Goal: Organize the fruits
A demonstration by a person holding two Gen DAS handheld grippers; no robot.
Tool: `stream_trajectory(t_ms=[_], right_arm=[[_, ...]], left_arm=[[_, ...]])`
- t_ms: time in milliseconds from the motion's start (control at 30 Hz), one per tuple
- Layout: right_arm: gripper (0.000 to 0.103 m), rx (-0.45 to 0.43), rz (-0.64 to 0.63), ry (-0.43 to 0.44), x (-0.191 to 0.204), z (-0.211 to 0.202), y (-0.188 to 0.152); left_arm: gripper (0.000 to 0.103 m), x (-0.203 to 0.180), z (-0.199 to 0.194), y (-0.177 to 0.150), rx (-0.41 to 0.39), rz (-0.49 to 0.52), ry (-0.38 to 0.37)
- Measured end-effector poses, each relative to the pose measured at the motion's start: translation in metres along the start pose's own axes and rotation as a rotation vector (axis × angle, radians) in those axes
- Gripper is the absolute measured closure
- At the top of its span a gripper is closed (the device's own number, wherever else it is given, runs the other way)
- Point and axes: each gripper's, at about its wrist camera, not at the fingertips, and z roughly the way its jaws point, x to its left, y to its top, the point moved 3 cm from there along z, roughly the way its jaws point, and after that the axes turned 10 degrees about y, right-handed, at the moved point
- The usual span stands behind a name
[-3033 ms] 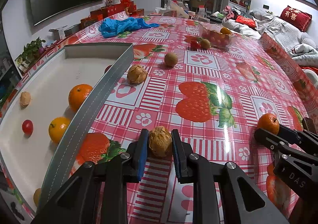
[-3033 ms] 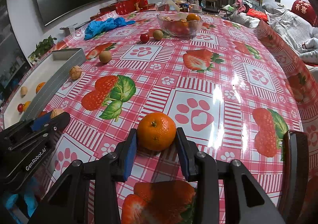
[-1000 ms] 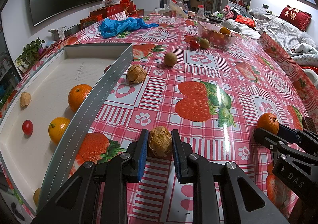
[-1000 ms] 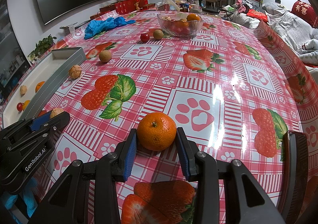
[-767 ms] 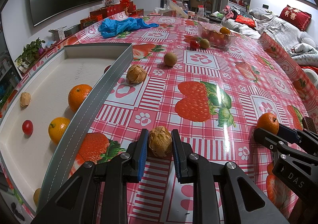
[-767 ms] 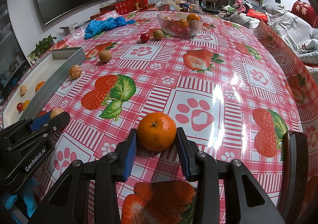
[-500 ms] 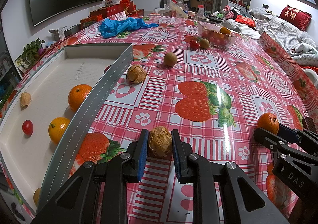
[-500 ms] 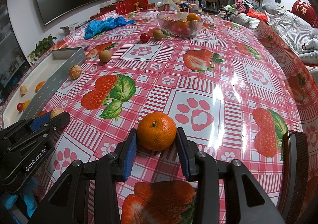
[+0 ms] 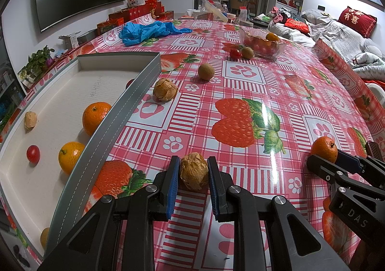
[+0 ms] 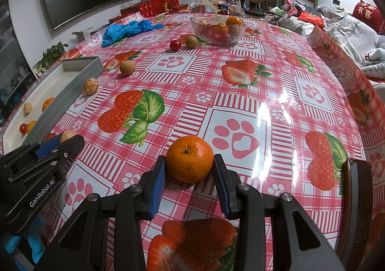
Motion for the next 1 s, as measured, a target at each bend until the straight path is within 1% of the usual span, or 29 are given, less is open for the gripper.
stream_trajectory(t_ms=[333, 467, 633, 867, 1000], right_arm=[[0.061, 0.002, -0.002, -0.003, 0.001, 0.0, 0.0], [0.061, 0.015, 0.012, 0.024, -0.005, -0.002, 0.0], [0.061, 0.025, 0.059, 0.068, -0.013, -0.008, 0.0], [0.061, 0.043, 0.087, 0.095, -0.013, -0.015, -0.001], [0.061, 0.046, 0.082, 0.104, -0.003, -0.013, 0.006]], left_arm=[[0.079, 0.001, 0.0, 0.0, 0.003, -0.003, -0.006], [0.079, 0.004, 0.001, 0.001, 0.02, -0.026, -0.047], [0.079, 0.005, 0.0, 0.002, 0.046, -0.007, -0.071], [0.079, 0.011, -0.003, 0.001, 0.09, -0.024, -0.107], [0.079, 0.017, -0.009, 0.003, 0.09, -0.022, -0.121]])
